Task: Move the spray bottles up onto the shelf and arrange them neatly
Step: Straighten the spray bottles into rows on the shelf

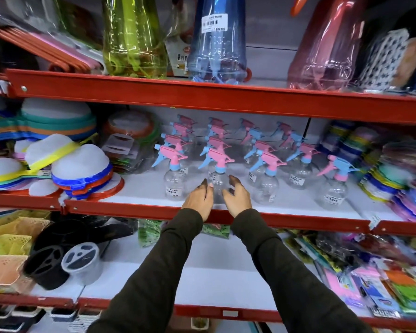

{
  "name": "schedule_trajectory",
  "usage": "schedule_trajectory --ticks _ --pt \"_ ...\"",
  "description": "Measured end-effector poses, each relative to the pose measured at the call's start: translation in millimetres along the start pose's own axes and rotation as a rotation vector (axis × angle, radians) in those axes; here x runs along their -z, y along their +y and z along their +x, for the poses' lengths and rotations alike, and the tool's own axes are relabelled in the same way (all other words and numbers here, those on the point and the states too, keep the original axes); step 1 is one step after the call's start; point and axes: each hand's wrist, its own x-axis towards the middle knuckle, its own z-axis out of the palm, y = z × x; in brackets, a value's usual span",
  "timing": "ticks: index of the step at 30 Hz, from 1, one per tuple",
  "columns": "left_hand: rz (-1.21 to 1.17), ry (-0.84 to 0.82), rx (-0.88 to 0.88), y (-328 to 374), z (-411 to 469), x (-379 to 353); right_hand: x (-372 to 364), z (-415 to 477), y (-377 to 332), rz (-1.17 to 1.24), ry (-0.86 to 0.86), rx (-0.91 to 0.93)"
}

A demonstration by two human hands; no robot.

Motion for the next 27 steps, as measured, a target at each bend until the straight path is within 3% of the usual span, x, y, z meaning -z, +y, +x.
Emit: schedule_trajectory --ticks 16,20,24,27 --pt "0.057 0.052 0.006 24 -7 -15 28 4 7 -0.018 -0.013 0.033" --pt "0.105 0.211 -0.049 31 -18 -21 39 -7 11 0.062 0.115 0.115" --pt "-0.021 0.422 -0.164 42 -39 -36 59 -17 18 0.131 0.278 0.234" --pt "-0.038 0.420 -0.272 56 -48 -55 81 -19 26 0.137 0.409 0.291"
